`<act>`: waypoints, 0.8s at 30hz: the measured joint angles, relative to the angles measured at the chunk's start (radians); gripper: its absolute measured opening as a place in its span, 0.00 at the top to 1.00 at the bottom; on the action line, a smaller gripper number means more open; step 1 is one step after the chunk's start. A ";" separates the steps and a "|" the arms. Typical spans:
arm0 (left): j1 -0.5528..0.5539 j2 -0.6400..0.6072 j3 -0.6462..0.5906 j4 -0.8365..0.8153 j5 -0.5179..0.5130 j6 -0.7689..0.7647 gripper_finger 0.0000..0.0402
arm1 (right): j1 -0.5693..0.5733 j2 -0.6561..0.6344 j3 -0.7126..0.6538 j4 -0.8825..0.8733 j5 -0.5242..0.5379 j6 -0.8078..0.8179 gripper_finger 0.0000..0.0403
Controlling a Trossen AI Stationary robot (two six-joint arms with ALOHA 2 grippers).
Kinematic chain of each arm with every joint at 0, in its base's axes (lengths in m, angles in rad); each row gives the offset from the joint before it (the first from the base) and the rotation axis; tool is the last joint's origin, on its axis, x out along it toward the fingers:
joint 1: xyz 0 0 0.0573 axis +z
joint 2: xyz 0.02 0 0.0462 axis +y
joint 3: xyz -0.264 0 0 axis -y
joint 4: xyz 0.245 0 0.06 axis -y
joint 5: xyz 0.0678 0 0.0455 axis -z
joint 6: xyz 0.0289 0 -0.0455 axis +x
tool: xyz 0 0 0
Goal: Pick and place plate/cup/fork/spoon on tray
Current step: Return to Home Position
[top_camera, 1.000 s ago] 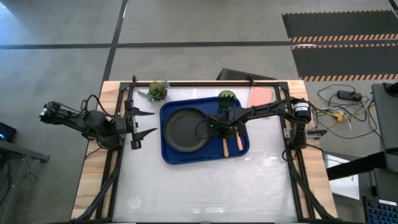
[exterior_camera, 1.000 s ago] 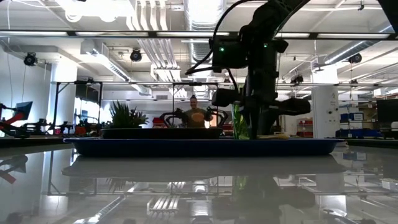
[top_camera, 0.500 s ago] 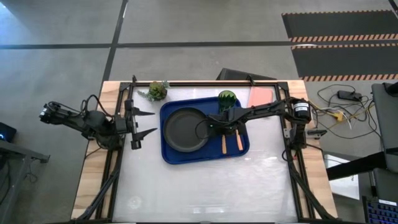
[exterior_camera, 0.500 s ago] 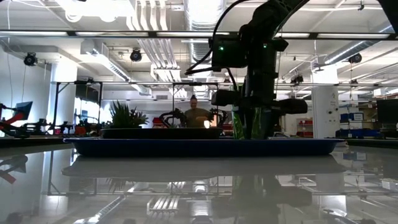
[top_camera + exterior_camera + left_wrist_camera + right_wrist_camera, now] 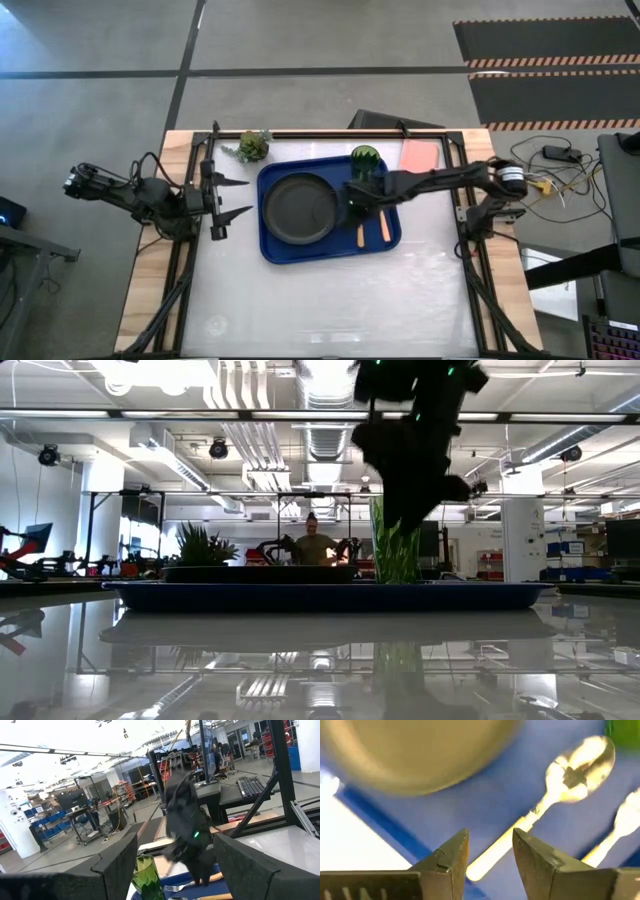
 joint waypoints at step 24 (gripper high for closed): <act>0.000 -0.284 -0.289 -0.166 0.221 -0.246 0.98 | 0.127 -0.632 -0.757 1.005 0.075 -0.823 0.79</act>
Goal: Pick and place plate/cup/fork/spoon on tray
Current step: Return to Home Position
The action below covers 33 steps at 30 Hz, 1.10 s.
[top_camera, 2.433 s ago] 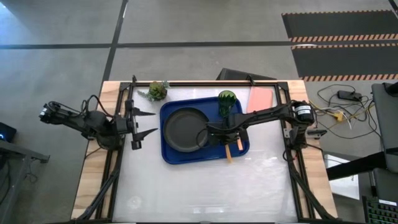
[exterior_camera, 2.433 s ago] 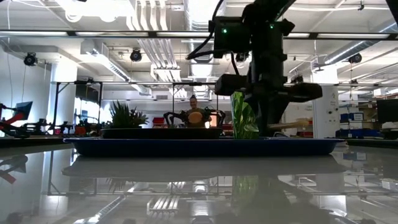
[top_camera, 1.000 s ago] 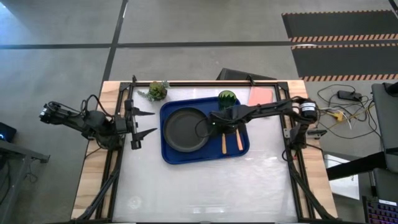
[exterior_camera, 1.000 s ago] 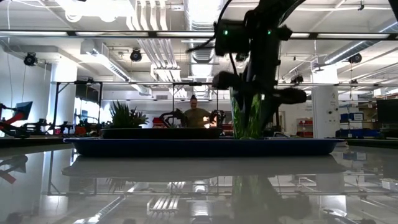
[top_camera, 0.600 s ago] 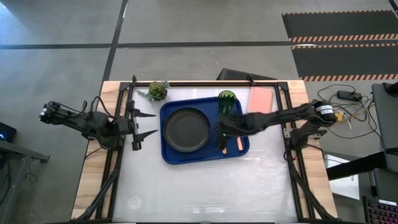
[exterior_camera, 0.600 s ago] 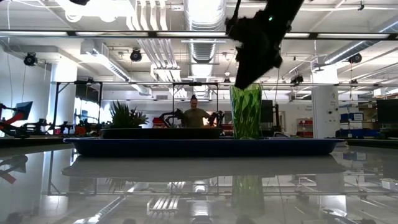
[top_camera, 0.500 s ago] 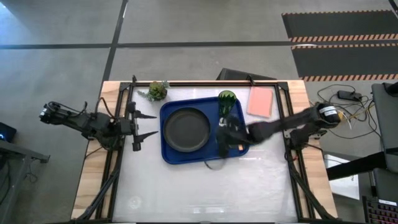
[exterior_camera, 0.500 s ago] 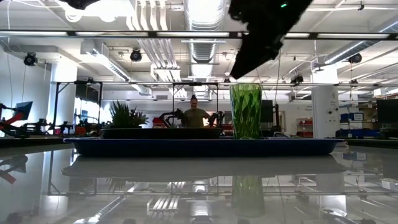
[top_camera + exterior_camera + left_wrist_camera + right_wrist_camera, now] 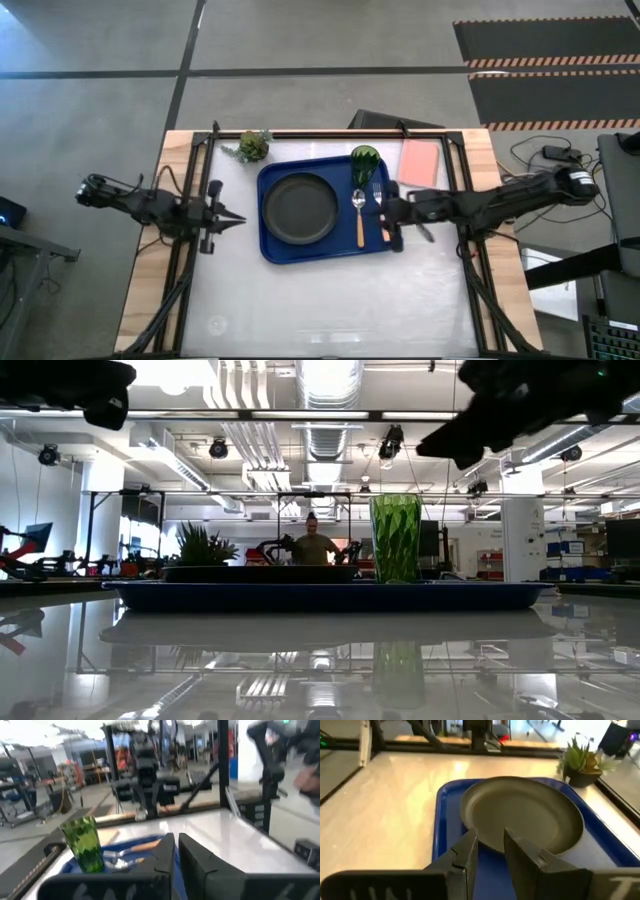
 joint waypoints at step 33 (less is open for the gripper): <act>0.000 -0.216 -0.181 0.095 0.047 0.017 1.00 | -0.019 -0.822 -0.330 -0.083 -0.152 -0.228 0.80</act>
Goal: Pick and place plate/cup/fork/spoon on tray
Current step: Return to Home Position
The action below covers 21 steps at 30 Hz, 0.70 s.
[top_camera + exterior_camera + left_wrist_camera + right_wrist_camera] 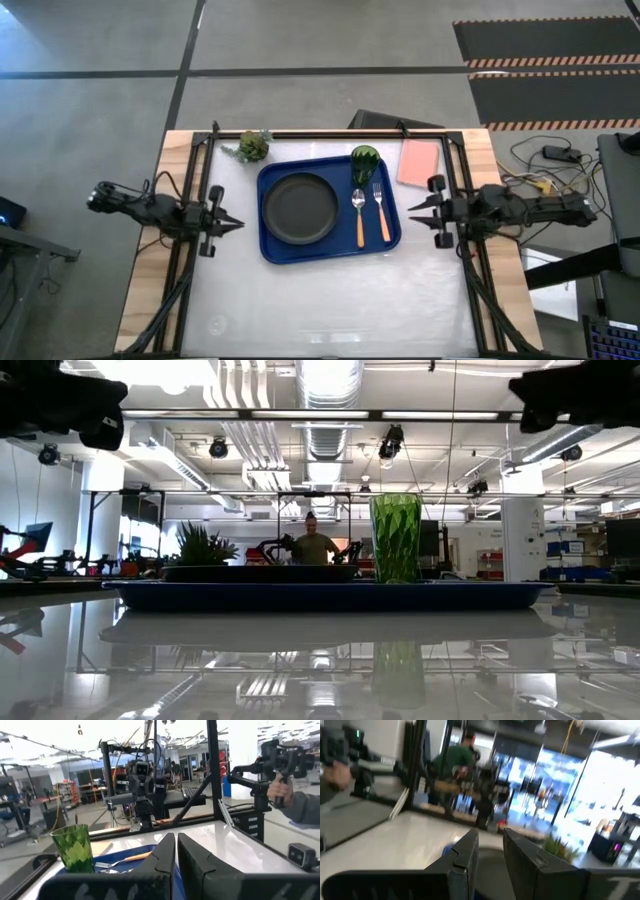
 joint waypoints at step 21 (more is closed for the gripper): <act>0.000 0.011 -0.078 0.084 0.151 0.115 1.00 | -0.008 -0.158 -0.149 -0.060 -0.074 -0.095 0.80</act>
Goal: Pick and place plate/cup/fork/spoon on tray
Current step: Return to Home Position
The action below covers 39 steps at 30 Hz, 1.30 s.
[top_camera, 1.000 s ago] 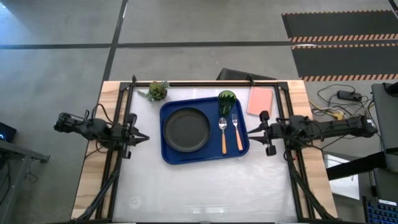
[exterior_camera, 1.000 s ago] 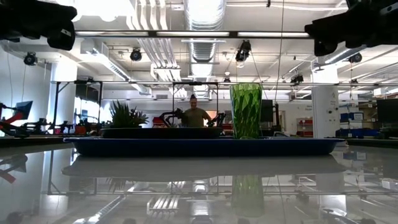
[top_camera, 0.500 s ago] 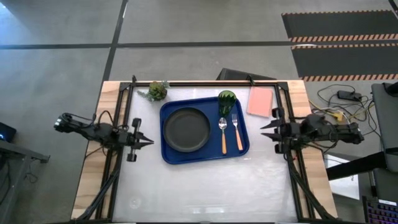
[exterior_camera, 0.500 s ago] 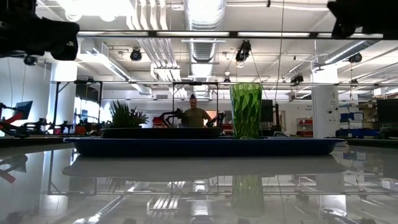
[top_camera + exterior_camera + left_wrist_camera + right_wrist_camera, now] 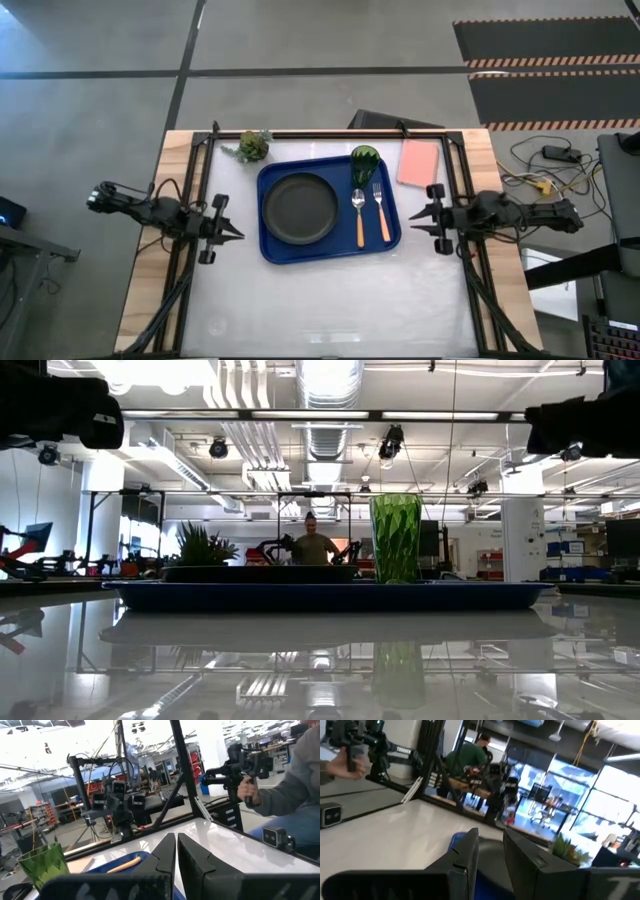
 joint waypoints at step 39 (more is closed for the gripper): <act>0.000 0.045 -0.003 0.000 -0.005 0.000 1.00 | 0.000 0.043 -0.001 -0.025 -0.101 0.244 0.80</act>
